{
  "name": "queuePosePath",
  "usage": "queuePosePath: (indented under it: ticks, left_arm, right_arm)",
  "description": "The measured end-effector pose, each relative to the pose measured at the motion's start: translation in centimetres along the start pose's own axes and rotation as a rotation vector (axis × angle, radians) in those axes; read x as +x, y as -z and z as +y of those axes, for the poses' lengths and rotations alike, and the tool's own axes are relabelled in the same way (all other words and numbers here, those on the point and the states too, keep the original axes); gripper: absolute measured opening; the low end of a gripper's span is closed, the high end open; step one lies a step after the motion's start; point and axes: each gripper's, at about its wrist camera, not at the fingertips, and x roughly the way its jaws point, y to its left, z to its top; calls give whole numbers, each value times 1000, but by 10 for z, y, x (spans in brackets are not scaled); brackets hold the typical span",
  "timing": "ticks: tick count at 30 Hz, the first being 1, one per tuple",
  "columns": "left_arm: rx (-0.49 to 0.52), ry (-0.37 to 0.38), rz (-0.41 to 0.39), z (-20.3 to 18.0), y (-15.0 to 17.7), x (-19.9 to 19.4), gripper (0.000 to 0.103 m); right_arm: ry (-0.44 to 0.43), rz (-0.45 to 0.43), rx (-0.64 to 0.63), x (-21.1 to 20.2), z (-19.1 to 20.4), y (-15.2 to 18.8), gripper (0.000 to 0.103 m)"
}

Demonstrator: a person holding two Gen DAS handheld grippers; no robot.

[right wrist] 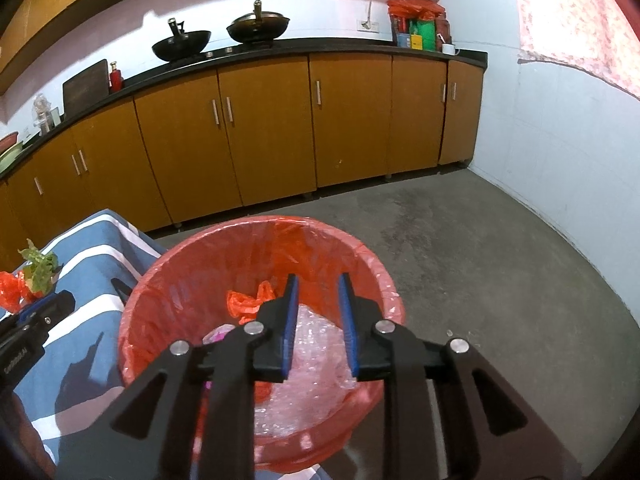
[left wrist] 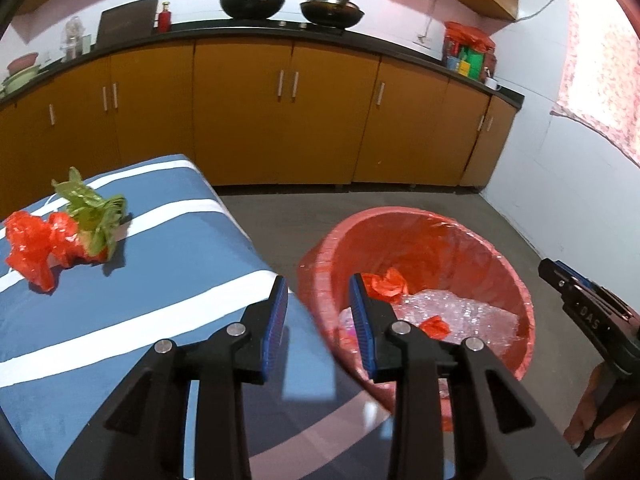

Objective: Collect trash
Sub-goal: 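Move both tools away from the wastebasket back over the table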

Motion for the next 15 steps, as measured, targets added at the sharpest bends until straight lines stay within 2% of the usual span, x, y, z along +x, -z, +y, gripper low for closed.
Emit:
queuePosePath:
  ticks: [5,10,15]
  left_arm:
    - [-20,-32,-8,19,1,-7,34]
    - [-51,-88,-26,51,2,-20,39]
    - [-71,-199,-72,98,4,-41,52]
  right_arm:
    - [-18,-4,-24,-4,16,-2,25]
    - [-50,-5,-48,-6,36,-2,29]
    - [-102,0,-77,-7,66,1,30]
